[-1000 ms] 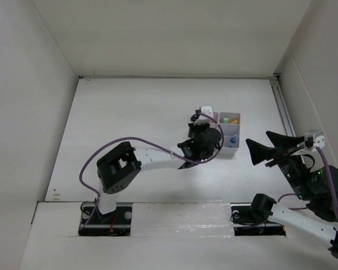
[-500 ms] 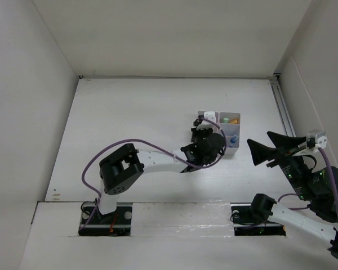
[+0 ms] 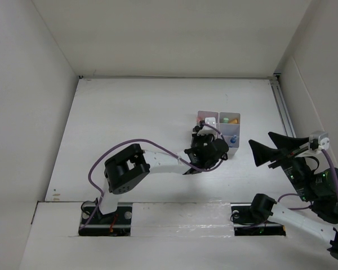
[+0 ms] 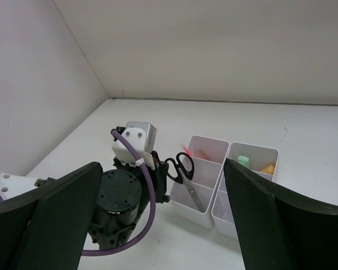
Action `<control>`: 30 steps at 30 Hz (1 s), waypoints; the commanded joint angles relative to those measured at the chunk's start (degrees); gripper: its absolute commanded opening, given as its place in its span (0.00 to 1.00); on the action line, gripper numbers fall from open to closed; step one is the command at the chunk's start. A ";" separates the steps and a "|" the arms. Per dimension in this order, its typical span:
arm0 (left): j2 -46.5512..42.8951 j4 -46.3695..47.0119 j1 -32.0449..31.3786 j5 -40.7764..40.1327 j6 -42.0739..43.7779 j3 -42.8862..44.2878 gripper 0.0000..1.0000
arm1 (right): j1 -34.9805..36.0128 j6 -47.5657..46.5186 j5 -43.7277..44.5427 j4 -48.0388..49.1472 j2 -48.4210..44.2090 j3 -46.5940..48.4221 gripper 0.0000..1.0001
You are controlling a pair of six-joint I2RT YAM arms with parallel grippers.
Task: Sort the stationery into containers
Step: Place the stationery into the container
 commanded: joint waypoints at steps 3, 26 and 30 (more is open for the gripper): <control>-1.14 -6.82 -0.75 -1.47 -6.67 3.61 0.00 | -0.19 0.45 -1.15 0.84 -0.49 1.93 0.94; -4.99 -14.31 -3.73 -0.85 -12.48 5.11 0.33 | -0.19 0.98 -1.15 0.84 -1.02 1.40 0.94; -9.47 -14.31 -4.88 -2.69 -11.69 5.11 0.44 | -0.19 0.98 -1.68 1.46 0.12 1.40 0.94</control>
